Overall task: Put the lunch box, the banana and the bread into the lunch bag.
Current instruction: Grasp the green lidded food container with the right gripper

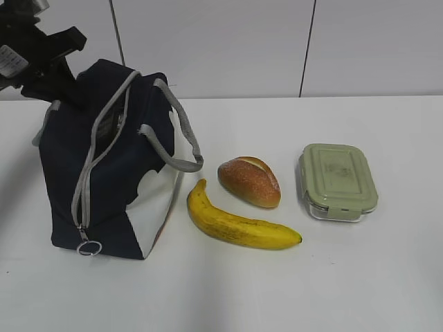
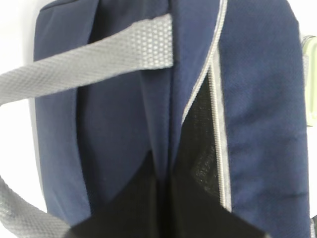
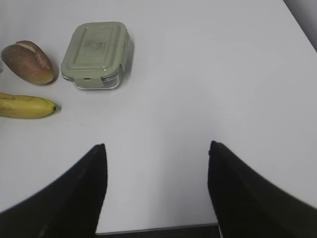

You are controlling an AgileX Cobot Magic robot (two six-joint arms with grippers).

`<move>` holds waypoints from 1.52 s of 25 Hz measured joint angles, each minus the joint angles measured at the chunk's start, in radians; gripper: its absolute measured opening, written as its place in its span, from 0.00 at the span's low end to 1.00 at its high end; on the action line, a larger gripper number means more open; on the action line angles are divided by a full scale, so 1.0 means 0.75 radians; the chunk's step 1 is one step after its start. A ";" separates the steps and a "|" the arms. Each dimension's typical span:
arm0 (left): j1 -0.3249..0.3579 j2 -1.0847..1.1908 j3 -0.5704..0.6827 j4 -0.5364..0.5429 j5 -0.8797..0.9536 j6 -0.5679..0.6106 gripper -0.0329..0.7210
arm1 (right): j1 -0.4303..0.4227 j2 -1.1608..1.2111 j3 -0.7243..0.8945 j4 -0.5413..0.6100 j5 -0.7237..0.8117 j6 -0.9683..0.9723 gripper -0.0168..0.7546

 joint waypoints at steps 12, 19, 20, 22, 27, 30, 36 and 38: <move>0.000 0.000 0.000 -0.001 0.007 0.000 0.04 | 0.000 0.246 -0.058 0.054 -0.120 0.003 0.64; 0.000 0.000 0.000 -0.001 0.008 0.000 0.04 | 0.000 0.603 -0.093 0.058 -0.334 0.003 0.64; 0.000 0.000 0.000 -0.001 0.008 0.000 0.04 | 0.000 0.647 -0.100 0.058 -0.367 0.003 0.64; 0.000 0.000 0.000 -0.001 0.008 0.000 0.04 | 0.000 0.753 -0.121 0.073 -0.422 0.003 0.64; 0.000 0.000 0.000 -0.001 0.008 0.000 0.04 | 0.000 1.023 -0.201 0.148 -0.474 0.003 0.64; 0.000 0.000 0.000 -0.001 0.011 0.000 0.04 | 0.000 1.184 -0.265 0.194 -0.468 0.003 0.64; 0.000 0.000 0.000 -0.001 0.014 0.000 0.04 | 0.000 1.503 -0.456 0.248 -0.390 -0.079 0.64; 0.000 0.000 0.000 -0.001 0.014 0.000 0.04 | 0.000 1.595 -0.524 0.253 -0.350 -0.119 0.64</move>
